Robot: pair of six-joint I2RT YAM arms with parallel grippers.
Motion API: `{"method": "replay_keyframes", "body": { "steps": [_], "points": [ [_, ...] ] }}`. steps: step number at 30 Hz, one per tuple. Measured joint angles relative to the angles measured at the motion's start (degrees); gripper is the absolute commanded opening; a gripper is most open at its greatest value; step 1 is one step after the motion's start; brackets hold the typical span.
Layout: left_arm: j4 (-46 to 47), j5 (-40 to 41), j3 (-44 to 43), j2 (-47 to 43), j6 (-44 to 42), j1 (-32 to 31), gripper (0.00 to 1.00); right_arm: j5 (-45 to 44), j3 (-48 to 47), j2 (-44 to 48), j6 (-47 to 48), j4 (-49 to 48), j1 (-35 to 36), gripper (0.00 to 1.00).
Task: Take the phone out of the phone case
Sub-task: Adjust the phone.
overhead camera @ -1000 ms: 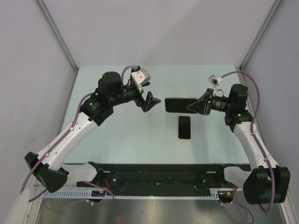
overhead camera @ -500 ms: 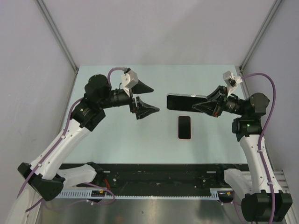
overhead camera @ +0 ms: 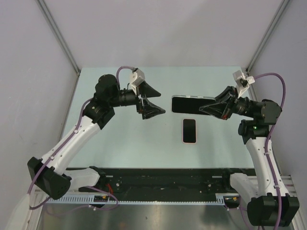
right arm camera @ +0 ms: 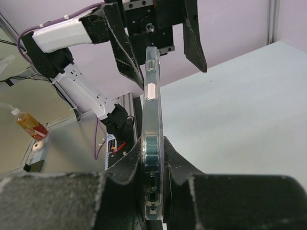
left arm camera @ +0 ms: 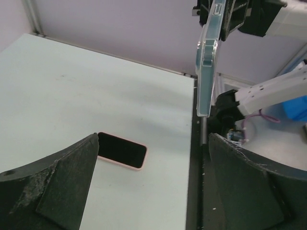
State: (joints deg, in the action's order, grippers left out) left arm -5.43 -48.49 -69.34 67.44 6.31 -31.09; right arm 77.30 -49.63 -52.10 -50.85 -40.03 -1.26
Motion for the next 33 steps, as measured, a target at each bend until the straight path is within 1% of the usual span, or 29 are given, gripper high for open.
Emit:
{"method": "replay_keyframes", "body": {
  "steps": [6, 9, 13, 15, 18, 20, 22, 25, 26, 29, 33],
  "points": [
    [7.7, -5.3, 0.1, 5.0, 9.9, 0.4, 1.0, -0.7, 0.0, -0.9, 0.2, 1.1, -0.1, 0.0],
    [11.4, -7.2, -0.2, 6.8, 14.7, 0.4, 1.0, -2.3, 0.0, -0.9, 1.8, 2.5, 0.2, 0.0],
    [16.3, -9.6, -0.6, 10.7, 21.1, 0.4, 1.0, -4.2, 0.0, -1.1, 8.4, 8.0, 2.0, 0.0],
    [17.4, -10.2, -0.6, 12.1, 22.8, 0.4, 1.0, -4.7, 0.0, -1.5, 11.0, 10.3, 3.7, 0.0],
    [18.9, -10.8, -0.8, 13.9, 24.9, 0.2, 0.96, -5.8, 0.1, -2.6, 14.2, 12.9, 5.9, 0.0],
    [20.1, -11.3, -1.9, 15.7, 26.4, 0.0, 0.91, -6.9, 0.4, -3.4, 15.5, 13.2, 6.8, 0.0],
    [20.8, -11.6, -2.5, 16.7, 27.2, -0.3, 0.9, -7.9, 0.8, -4.2, 16.3, 13.3, 7.3, 0.0],
    [22.1, -12.0, -3.2, 18.4, 28.5, -1.0, 0.82, -9.3, 1.0, -6.2, 17.1, 13.3, 7.9, 0.0],
    [22.5, -12.2, -3.4, 18.9, 28.9, -1.3, 0.77, -9.7, 1.1, -6.9, 17.3, 13.3, 8.0, 0.0],
    [23.5, -12.4, -3.5, 19.8, 30.0, -2.3, 0.69, -11.1, 1.5, -8.6, 17.5, 13.3, 8.3, 0.0],
    [24.0, -12.2, -3.5, 20.1, 30.3, -2.7, 0.64, -11.9, 2.0, -9.4, 17.4, 12.6, 8.3, 0.0]
  ]
}}
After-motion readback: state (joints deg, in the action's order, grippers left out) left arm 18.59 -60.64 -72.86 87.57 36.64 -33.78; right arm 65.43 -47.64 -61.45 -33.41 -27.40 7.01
